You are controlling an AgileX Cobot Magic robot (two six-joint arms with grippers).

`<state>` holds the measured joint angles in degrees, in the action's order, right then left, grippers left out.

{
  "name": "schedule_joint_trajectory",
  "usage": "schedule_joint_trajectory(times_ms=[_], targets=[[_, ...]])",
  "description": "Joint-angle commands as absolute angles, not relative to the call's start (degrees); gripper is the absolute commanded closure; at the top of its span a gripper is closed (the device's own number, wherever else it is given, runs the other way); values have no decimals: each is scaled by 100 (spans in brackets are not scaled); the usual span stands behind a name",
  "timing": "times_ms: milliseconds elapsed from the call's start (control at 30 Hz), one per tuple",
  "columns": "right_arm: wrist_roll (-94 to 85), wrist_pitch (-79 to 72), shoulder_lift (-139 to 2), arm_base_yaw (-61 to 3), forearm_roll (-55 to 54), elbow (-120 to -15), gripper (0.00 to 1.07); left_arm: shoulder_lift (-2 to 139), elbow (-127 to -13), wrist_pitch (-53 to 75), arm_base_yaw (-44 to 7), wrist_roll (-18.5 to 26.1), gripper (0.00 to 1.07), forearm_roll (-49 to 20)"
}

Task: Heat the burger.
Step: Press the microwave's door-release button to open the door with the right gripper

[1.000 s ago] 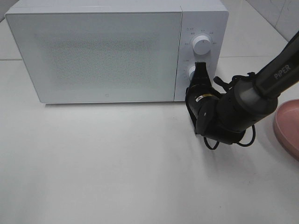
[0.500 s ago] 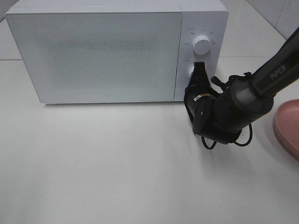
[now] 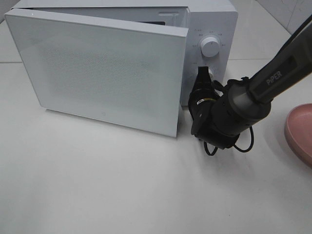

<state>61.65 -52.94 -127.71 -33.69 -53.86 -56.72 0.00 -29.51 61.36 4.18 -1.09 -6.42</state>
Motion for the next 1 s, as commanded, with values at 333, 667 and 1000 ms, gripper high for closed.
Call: schedule_joint_trajectory(times_ms=[333,667,1000], targets=[[6028,-6446,-12731,-3146,-4572,-6205,107,0,-2951,6113,390,-92,4,-653],[6285,-6148,-12662,-3220,-4538,-5970,107,0,-2951,6113,390,-92,4,-653],[6732,-5953,-12393,-3484,-4400,-5558,107,0,-2951,6113,390,-92,4,-653]])
